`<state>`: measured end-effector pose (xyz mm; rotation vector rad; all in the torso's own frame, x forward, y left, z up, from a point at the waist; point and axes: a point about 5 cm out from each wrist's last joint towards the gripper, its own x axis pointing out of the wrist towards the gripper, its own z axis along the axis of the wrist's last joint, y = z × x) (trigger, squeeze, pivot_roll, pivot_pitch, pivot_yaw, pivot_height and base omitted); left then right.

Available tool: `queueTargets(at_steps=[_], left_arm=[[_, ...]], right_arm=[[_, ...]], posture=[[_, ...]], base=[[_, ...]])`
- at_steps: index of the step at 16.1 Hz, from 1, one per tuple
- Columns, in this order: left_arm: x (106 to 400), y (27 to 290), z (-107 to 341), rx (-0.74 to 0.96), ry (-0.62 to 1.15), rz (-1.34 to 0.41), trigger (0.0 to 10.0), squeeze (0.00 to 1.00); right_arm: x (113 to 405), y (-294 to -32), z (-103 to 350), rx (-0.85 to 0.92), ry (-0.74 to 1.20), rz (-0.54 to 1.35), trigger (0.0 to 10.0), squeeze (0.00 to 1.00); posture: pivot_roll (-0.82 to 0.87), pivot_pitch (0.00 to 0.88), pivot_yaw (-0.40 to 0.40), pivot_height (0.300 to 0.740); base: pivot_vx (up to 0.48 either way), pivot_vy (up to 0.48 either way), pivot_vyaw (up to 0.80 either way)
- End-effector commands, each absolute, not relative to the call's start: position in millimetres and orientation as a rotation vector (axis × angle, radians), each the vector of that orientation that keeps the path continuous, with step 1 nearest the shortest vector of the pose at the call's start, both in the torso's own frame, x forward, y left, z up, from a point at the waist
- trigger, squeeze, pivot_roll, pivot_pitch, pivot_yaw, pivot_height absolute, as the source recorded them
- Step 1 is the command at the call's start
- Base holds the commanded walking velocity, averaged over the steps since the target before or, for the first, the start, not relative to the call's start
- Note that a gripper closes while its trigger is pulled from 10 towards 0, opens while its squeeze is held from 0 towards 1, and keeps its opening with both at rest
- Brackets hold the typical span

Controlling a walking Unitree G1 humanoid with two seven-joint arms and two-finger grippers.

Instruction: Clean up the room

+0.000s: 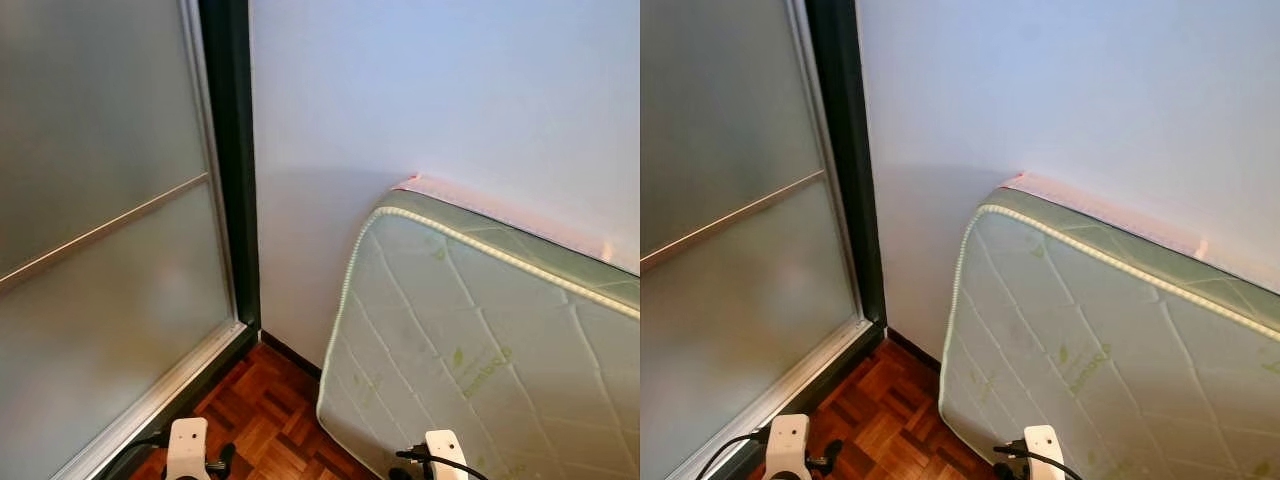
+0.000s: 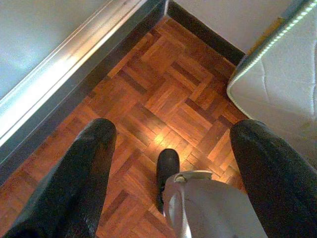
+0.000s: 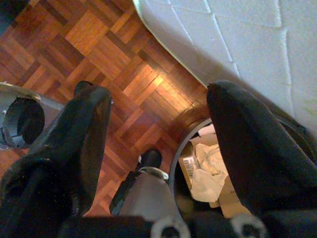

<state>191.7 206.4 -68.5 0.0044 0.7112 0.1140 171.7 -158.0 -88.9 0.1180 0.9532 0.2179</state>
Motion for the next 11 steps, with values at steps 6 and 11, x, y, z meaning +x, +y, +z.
queueTargets(at_steps=[6, 11], left_arm=[[184.1, 203.7, -73.8, -0.003, 0.751, 0.113, 10.0, 0.0], [180.8, 205.9, -75.6, -0.005, 0.768, 0.125, 10.0, 0.0]], right_arm=[[172.1, -163.5, -88.6, 0.122, 0.955, 0.192, 10.0, 0.0], [174.2, -163.3, -87.7, 0.092, 0.949, 0.207, 10.0, 0.0]], posture=[[0.18, 0.0, -0.126, 0.74], [0.18, 0.0, -0.125, 0.74]], base=[[0.0, 0.0, 0.0], [0.0, 0.0, 0.16]])
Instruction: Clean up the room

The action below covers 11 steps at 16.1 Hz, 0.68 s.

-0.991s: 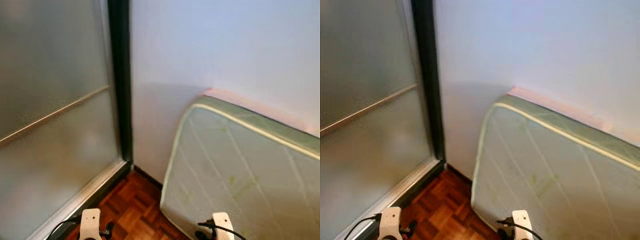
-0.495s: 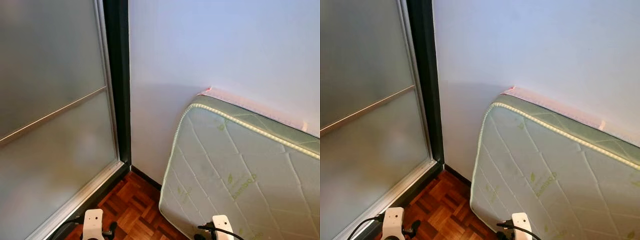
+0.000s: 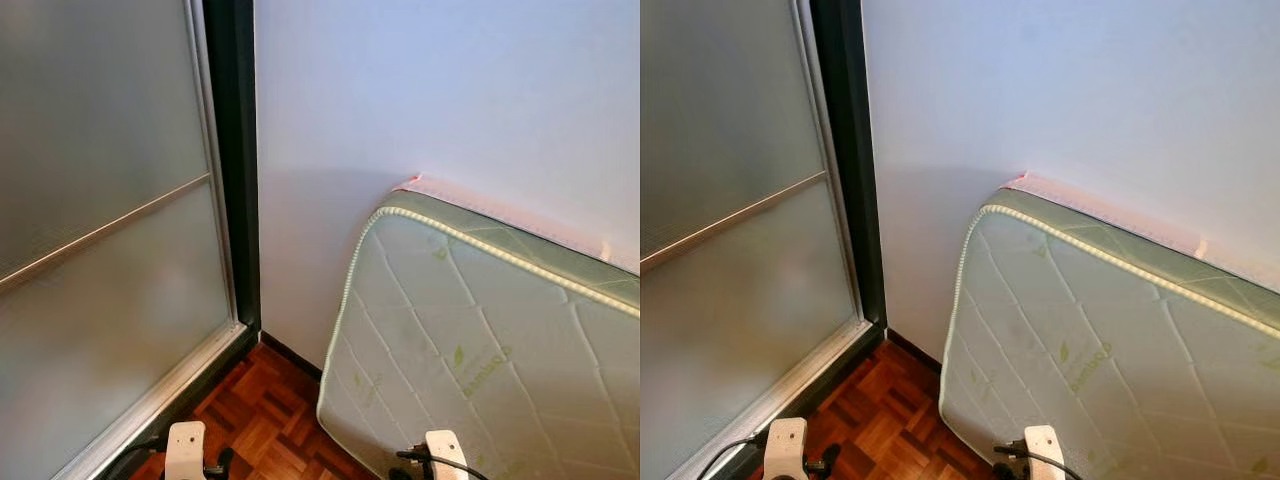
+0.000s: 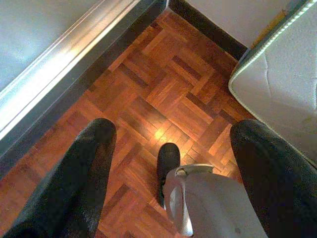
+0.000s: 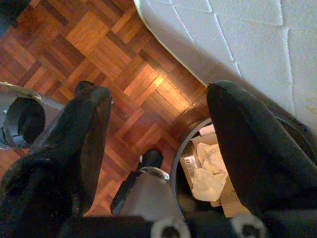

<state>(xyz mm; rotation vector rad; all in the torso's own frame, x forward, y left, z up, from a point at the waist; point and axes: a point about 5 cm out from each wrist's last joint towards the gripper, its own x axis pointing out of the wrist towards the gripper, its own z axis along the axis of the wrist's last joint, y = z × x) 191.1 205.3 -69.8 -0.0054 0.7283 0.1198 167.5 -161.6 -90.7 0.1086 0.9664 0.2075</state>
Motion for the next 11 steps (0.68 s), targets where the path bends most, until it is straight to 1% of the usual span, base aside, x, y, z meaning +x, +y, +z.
queueTargets(at_steps=[1, 5, 11], left_arm=[[180, 207, -76, -0.004, 0.771, 0.126, 10.0, 0.0], [176, 207, -78, 0.0, 0.788, 0.13, 10.0, 0.0], [174, 208, -79, 0.0, 0.797, 0.134, 10.0, 0.0]], right_arm=[[175, -164, -87, 0.088, 0.947, 0.204, 10.0, 0.0], [174, -156, -88, 0.104, 0.953, 0.2, 10.0, 0.0], [173, -152, -89, 0.106, 0.959, 0.204, 10.0, 0.0]], posture=[[0.18, 0.0, -0.124, 0.74], [0.18, 0.0, -0.124, 0.74], [0.19, 0.0, -0.125, 0.74]], base=[[0.0, 0.0, 0.8], [0.0, 0.0, 0.8], [0.0, 0.0, 0.8]])
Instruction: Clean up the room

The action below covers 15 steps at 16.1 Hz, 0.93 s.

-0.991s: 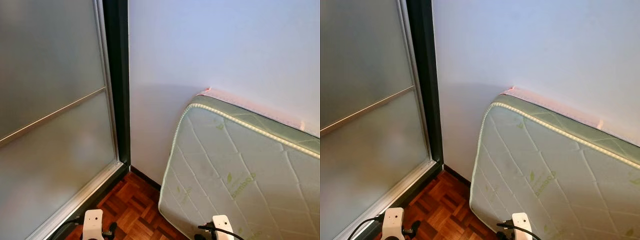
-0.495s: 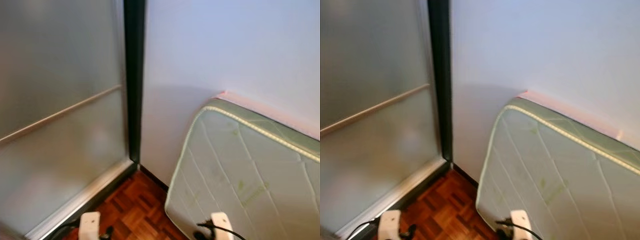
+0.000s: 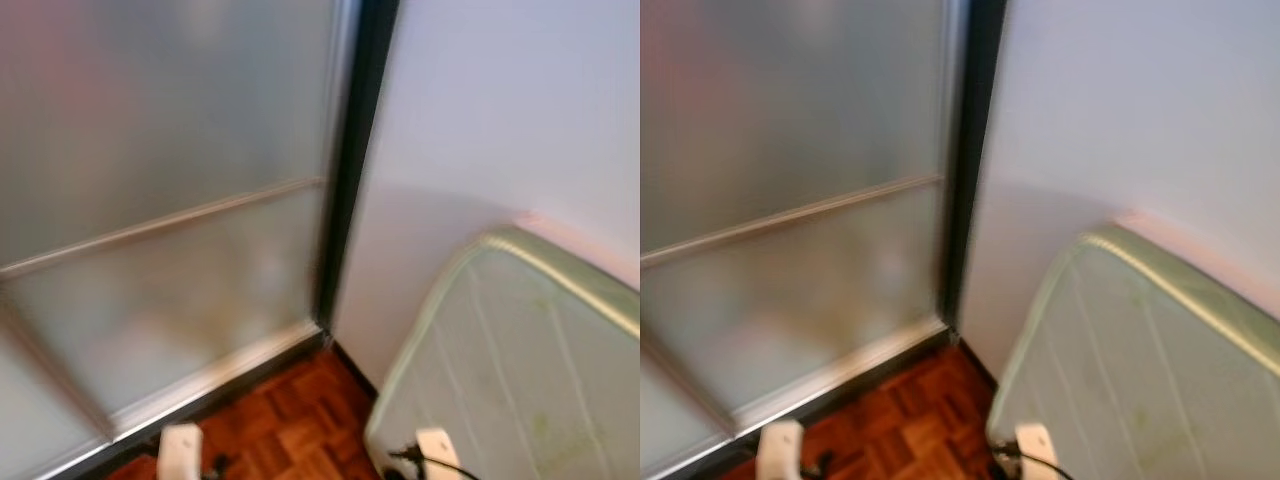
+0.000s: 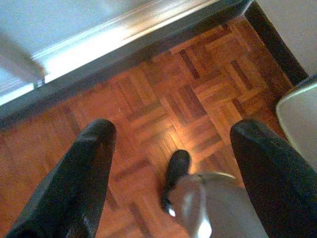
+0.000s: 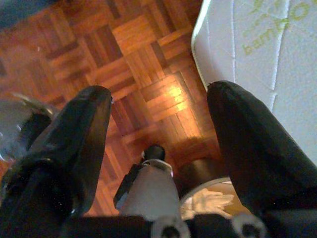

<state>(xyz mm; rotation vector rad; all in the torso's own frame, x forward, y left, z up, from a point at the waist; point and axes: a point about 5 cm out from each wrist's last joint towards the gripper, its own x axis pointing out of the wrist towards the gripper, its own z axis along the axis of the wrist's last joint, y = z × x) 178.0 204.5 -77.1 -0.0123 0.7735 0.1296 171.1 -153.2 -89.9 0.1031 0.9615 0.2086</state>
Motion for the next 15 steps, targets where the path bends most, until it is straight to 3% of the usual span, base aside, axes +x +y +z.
queueTargets(at_steps=[1, 15], left_arm=[[174.2, 208.0, -78.9, 0.0, 0.796, 0.134, 10.0, 0.0], [173.3, 207.0, -79.9, -0.006, 0.806, 0.134, 10.0, 0.0]], right_arm=[[172.3, -151.7, -89.6, 0.107, 0.961, 0.206, 10.0, 0.0], [169.8, -150.5, -91.1, 0.122, 0.966, 0.16, 10.0, 0.0]], posture=[[0.18, 0.0, -0.125, 0.74], [0.17, 0.0, -0.121, 0.74]], base=[[0.0, 0.0, 0.67], [0.0, 0.0, 0.02]])
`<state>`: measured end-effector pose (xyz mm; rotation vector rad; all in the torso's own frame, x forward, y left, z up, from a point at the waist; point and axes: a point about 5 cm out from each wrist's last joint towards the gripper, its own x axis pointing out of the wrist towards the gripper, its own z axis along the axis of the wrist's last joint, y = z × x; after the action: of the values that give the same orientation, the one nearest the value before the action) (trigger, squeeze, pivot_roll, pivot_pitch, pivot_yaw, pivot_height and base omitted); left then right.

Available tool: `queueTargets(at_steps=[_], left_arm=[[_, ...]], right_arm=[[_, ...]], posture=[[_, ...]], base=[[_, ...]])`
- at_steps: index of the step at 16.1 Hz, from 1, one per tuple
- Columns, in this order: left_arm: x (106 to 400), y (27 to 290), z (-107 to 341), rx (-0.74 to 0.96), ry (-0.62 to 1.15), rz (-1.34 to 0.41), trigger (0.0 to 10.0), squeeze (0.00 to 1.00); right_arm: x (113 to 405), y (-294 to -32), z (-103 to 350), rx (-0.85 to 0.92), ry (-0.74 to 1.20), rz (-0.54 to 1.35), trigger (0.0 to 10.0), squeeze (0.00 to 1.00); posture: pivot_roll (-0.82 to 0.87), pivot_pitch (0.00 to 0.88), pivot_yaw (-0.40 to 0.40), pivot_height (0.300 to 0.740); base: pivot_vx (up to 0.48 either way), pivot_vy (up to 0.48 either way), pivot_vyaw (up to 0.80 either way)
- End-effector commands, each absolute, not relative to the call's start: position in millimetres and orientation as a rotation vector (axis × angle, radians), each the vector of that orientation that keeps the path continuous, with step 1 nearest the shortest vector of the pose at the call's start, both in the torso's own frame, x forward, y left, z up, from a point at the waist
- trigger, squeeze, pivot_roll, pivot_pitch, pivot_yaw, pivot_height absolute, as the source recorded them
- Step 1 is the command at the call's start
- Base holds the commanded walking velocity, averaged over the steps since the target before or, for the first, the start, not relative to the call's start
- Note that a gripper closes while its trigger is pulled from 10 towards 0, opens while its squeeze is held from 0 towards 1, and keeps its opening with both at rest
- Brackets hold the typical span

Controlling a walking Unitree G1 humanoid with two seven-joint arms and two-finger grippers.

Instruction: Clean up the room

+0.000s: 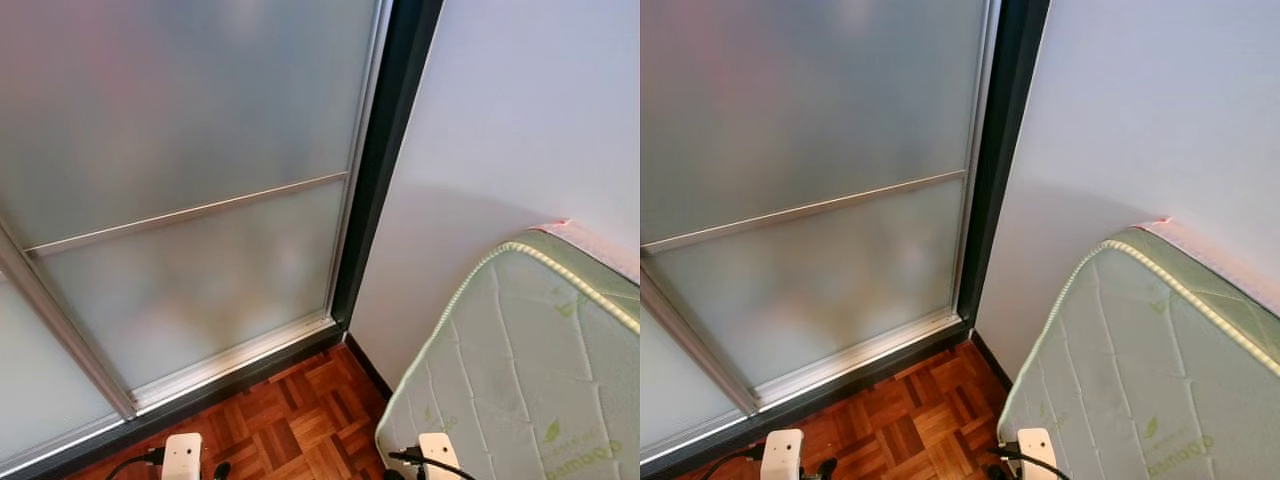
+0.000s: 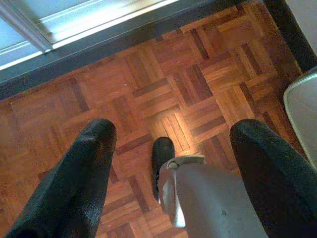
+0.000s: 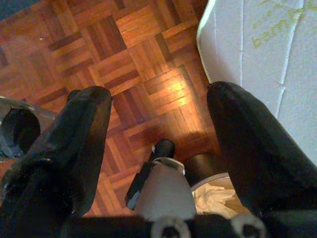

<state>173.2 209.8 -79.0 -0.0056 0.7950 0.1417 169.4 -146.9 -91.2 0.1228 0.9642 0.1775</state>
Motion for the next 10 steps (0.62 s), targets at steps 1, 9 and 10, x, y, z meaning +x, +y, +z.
queueTargets(at_steps=[1, 9, 10], left_arm=[[173.1, 207.1, -80.1, -0.005, 0.808, 0.133, 10.0, 0.0], [170.0, 208.0, -81.5, -0.001, 0.819, 0.143, 10.0, 0.0], [169.8, 208.0, -81.6, -0.005, 0.819, 0.146, 10.0, 0.0]], right_arm=[[169.8, -150.2, -91.1, 0.122, 0.966, 0.163, 10.0, 0.0], [172.5, -147.7, -89.8, 0.13, 0.951, 0.167, 10.0, 0.0], [172.5, -147.9, -89.8, 0.129, 0.951, 0.166, 10.0, 0.0]], posture=[[0.17, 0.0, -0.12, 0.74], [0.18, 0.0, -0.123, 0.74], [0.18, 0.0, -0.124, 0.74]], base=[[0.0, 0.0, -0.43], [0.0, 0.0, 0.0], [0.0, 0.0, 0.0]])
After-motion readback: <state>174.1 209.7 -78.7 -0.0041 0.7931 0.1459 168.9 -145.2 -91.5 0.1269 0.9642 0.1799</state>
